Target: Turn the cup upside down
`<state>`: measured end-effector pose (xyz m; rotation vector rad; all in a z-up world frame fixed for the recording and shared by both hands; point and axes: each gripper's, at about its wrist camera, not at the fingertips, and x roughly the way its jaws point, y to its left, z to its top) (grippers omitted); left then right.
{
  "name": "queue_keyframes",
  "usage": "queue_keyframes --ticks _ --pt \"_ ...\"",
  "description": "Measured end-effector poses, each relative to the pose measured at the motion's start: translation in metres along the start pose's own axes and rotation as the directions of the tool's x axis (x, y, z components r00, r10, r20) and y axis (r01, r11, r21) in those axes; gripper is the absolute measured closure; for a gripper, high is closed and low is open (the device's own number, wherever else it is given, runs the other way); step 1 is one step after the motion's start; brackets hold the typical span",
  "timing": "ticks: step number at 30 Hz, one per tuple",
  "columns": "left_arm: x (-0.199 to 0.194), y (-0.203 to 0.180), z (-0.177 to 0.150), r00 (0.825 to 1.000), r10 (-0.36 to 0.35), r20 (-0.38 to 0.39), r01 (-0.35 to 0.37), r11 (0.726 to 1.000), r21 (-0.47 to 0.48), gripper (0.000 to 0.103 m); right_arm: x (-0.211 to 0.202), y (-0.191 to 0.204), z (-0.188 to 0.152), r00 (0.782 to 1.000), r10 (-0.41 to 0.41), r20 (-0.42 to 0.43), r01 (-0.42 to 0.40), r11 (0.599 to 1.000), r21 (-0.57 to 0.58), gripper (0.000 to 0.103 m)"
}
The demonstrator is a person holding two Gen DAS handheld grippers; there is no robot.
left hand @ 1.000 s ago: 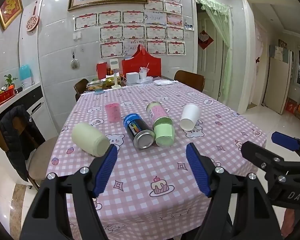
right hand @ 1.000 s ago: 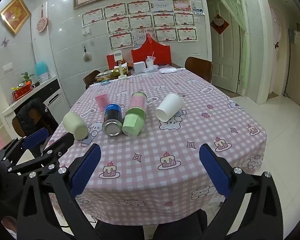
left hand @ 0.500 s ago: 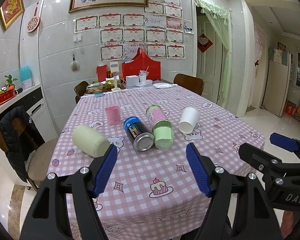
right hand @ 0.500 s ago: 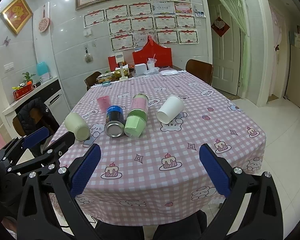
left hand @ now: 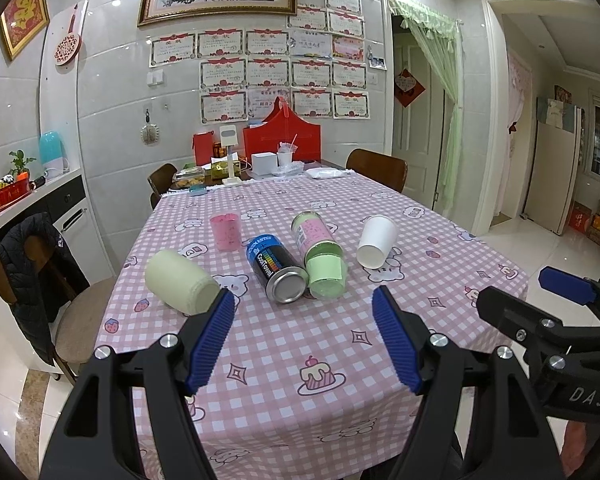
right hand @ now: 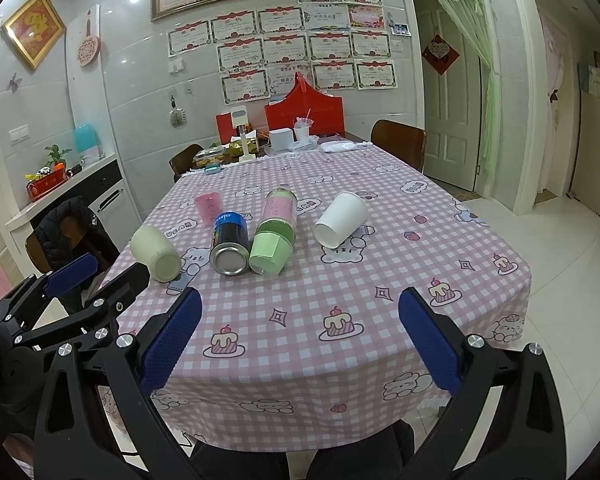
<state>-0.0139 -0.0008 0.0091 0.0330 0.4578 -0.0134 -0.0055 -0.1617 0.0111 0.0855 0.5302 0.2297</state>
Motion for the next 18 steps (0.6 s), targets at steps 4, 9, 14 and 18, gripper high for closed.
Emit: queue_keyframes --ticks 4,9,14,18 --pt "-0.0003 0.0002 0.0002 1.000 -0.001 0.000 0.001 1.000 -0.001 0.032 -0.0002 0.0004 -0.0001 1.000 0.000 0.000 0.000 1.000 0.001 0.008" --pt "-0.0019 -0.0002 0.0019 1.000 -0.001 0.001 0.001 1.000 0.001 0.032 -0.0007 0.0006 -0.0003 1.000 0.001 0.000 -0.001 1.000 0.001 0.008" --pt "-0.0025 -0.0004 0.0019 1.000 0.000 0.002 0.000 1.000 0.001 0.032 -0.0009 0.0011 -0.0003 1.000 0.002 0.000 -0.002 1.000 0.001 0.008" --pt "-0.0030 -0.0010 0.0027 1.000 -0.003 0.000 0.003 1.000 0.000 0.032 -0.0009 0.0013 -0.0003 1.000 0.001 -0.001 -0.001 1.000 0.003 0.008"
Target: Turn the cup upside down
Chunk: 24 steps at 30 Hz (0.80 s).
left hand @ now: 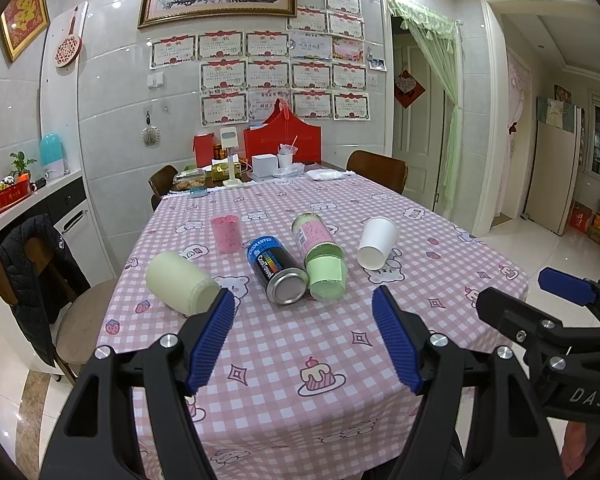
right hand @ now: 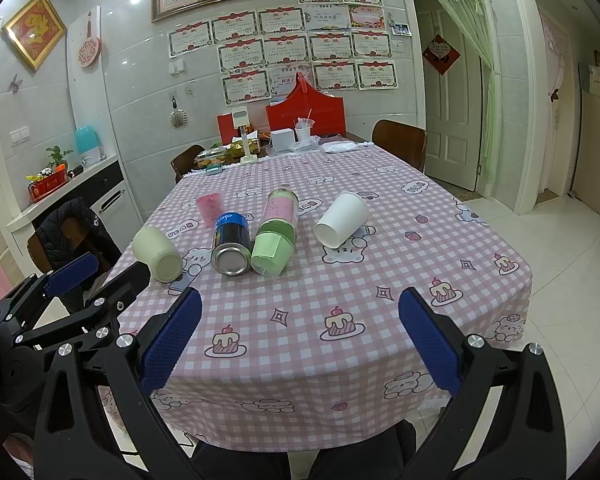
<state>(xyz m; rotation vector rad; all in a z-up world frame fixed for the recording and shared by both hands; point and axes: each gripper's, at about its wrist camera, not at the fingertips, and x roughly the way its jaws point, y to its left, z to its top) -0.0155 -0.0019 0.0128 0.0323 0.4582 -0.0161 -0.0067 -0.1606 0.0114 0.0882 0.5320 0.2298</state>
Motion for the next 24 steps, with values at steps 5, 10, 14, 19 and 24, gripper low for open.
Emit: queue_keyframes --ticks 5,10,14,19,24 --pt "-0.0005 -0.0008 0.0017 1.000 0.000 0.001 0.000 1.000 -0.001 0.032 -0.0005 0.0003 0.0000 1.000 0.001 -0.001 -0.001 1.000 0.001 0.008" --pt "-0.0008 -0.0014 0.0027 1.000 -0.001 0.000 0.001 1.000 0.002 0.032 -0.0003 -0.0002 0.0002 1.000 0.000 -0.001 0.000 1.000 0.000 0.008" --pt "-0.0006 -0.0016 0.0039 1.000 -0.001 0.000 0.001 1.000 0.002 0.032 -0.0007 0.0006 0.0001 1.000 -0.001 0.000 0.001 1.000 0.000 0.008" --pt "-0.0007 -0.0013 0.0031 1.000 0.000 0.003 0.000 1.000 0.001 0.032 -0.0008 0.0008 0.0001 1.000 0.002 0.000 -0.002 1.000 0.001 0.008" --pt "-0.0002 -0.0010 0.0024 1.000 -0.001 0.003 0.001 1.000 0.001 0.032 -0.0006 -0.0002 -0.0001 1.000 0.001 -0.001 -0.001 1.000 0.001 0.008"
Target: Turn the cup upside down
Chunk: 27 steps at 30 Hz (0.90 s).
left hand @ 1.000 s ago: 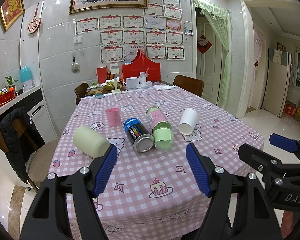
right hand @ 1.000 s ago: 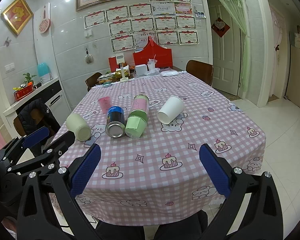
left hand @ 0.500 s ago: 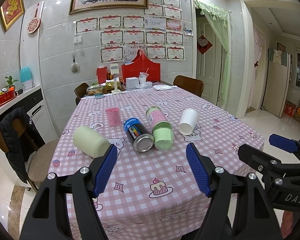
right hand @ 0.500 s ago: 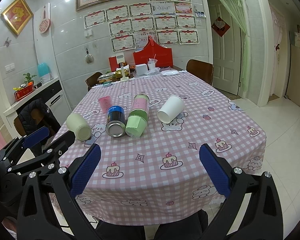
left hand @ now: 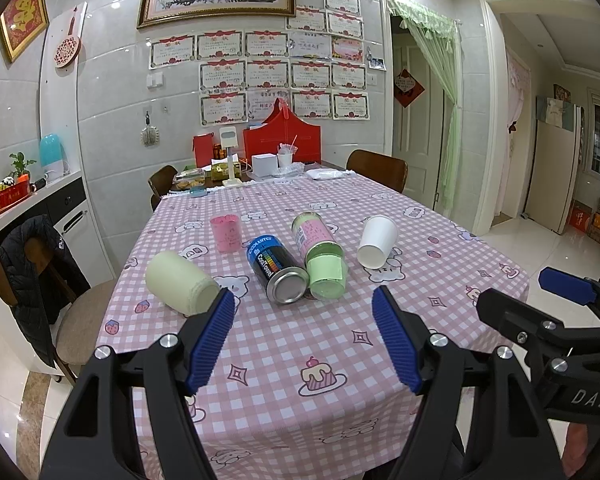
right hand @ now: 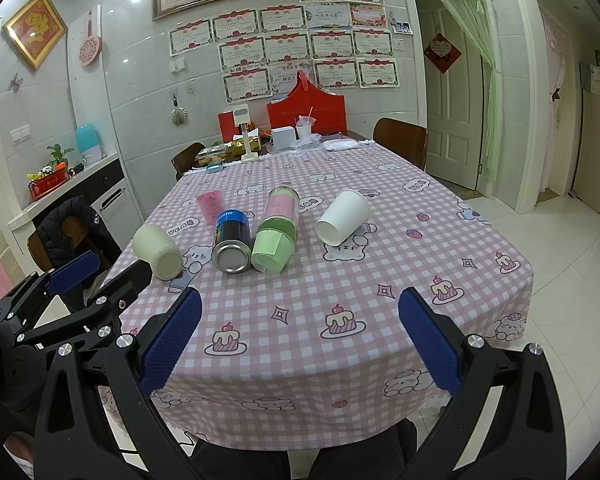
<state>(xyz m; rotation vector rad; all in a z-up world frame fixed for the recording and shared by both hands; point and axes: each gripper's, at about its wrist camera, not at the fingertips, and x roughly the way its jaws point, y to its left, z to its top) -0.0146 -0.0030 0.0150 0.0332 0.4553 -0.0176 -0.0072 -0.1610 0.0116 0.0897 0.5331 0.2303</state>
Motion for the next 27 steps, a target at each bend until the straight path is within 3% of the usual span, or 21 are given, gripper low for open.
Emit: queue_keyframes --ticks 17,27 --pt "0.006 0.001 -0.005 1.000 -0.001 -0.004 0.001 1.000 0.003 0.032 0.003 0.000 -0.003 1.000 0.002 -0.009 -0.002 1.000 0.003 0.008" --pt "0.027 0.009 -0.005 0.999 0.013 -0.045 -0.014 1.000 -0.022 0.032 0.025 -0.003 0.004 0.999 0.018 -0.043 -0.018 1.000 0.000 0.008"
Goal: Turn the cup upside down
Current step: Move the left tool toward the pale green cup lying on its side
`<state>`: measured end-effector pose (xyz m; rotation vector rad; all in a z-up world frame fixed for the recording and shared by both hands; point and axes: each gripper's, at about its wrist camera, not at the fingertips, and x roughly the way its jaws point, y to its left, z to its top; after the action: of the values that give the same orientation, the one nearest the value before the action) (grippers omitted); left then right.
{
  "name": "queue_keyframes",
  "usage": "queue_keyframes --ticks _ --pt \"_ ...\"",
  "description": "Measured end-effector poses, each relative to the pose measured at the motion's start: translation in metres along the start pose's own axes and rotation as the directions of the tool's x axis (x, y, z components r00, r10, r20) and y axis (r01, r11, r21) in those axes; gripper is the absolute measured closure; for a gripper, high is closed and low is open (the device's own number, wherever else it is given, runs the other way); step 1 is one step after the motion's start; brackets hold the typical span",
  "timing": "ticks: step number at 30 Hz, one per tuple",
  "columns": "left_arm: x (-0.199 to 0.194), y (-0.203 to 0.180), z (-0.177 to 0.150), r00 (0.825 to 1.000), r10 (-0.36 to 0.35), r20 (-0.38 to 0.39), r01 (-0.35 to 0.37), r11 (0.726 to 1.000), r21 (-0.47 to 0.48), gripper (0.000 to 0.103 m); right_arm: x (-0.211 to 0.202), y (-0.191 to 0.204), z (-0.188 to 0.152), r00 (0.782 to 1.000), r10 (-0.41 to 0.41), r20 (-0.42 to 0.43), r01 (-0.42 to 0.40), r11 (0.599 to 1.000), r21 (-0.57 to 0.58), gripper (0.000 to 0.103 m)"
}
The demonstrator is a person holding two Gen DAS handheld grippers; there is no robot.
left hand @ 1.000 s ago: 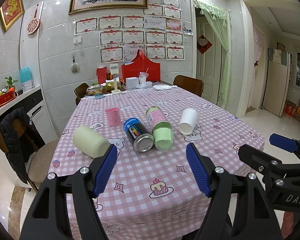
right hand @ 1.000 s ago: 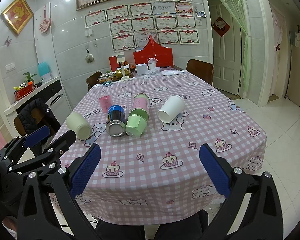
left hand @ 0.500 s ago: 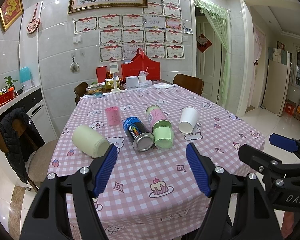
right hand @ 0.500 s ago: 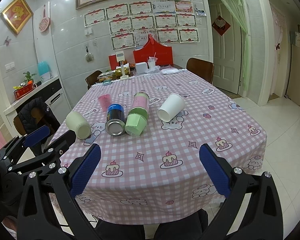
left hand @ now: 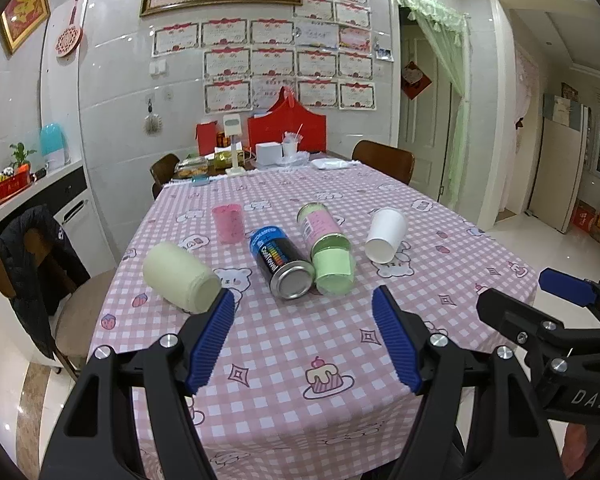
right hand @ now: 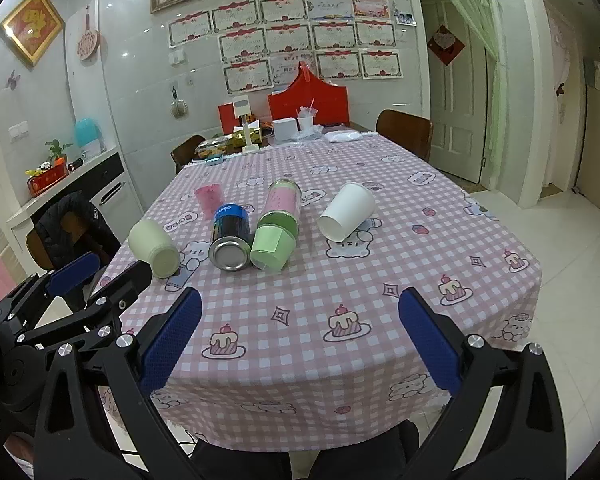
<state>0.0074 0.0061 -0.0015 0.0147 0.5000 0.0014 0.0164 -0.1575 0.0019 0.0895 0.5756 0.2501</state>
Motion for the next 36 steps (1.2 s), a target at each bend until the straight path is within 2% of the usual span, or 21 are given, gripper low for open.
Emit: queue_keyframes --ticks 12,23,28,36 --pt "0.045 0.026 0.001 0.994 0.060 -0.086 -0.067 0.994 -0.084 0.032 0.054 0.008 0.011 0.996 0.027 -0.081 -0.027 1.000 -0.001 0.008" --pt "0.116 0.063 -0.003 0.967 0.109 -0.229 -0.157 0.967 -0.202 0.032 0.133 0.022 0.025 0.983 0.042 -0.177 -0.044 0.999 -0.005 0.008" --pt "0.143 0.084 0.000 0.958 0.144 -0.250 -0.214 0.935 -0.283 0.032 0.167 0.034 0.038 0.980 0.051 -0.194 -0.058 0.998 -0.034 0.008" --pt "0.181 0.121 0.015 0.936 0.204 -0.287 -0.317 0.843 -0.435 0.032 0.212 0.054 0.070 0.976 0.087 -0.197 -0.105 0.991 -0.086 0.008"
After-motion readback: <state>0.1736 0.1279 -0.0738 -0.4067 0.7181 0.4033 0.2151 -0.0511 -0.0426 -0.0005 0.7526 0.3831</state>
